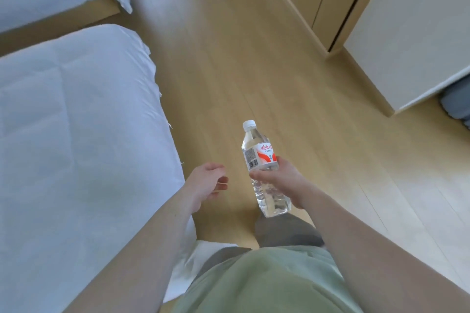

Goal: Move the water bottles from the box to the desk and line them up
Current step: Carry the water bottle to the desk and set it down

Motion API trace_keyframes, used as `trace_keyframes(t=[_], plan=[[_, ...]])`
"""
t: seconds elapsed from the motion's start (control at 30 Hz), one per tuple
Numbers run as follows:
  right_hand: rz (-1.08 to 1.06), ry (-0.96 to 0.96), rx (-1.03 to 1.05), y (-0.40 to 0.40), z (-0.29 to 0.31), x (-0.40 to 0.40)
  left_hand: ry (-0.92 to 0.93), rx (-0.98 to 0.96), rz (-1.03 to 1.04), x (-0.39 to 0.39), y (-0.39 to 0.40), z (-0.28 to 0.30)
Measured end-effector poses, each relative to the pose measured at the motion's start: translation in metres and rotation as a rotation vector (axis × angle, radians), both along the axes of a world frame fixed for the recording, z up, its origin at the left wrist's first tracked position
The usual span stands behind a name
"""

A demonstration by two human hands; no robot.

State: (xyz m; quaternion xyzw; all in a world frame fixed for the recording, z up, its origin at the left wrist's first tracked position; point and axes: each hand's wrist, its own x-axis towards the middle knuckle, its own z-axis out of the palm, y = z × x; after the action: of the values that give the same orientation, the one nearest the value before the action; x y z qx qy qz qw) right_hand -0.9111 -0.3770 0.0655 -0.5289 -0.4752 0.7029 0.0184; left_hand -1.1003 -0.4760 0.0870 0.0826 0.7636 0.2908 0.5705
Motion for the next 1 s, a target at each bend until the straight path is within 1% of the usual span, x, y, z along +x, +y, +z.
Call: trace_keyframes(t=[0.23,0.37,0.53,0.73,0.83,0.9,1.0], plan=[[0.011,0.020,0.037,0.108,0.011,-0.034,0.019,0.073,0.069,-0.018,0.093,0.015],[0.032,0.024,0.016,0.157,0.009,-0.047,0.023,0.067,0.098,-0.033,0.135,0.017],[0.001,0.003,0.000,0.211,0.000,-0.065,0.010,0.025,0.066,-0.060,0.190,0.004],[-0.028,-0.011,0.016,0.286,-0.011,-0.110,-0.022,0.007,0.068,-0.114,0.268,-0.016],[0.005,-0.027,0.009,0.324,-0.008,-0.146,-0.049,-0.023,0.062,-0.148,0.300,-0.020],[0.019,-0.014,0.020,0.350,-0.001,-0.175,-0.040,-0.019,0.034,-0.175,0.325,-0.019],[0.026,-0.009,0.047,0.386,0.006,-0.216,-0.004,-0.005,0.076,-0.222,0.361,-0.012]])
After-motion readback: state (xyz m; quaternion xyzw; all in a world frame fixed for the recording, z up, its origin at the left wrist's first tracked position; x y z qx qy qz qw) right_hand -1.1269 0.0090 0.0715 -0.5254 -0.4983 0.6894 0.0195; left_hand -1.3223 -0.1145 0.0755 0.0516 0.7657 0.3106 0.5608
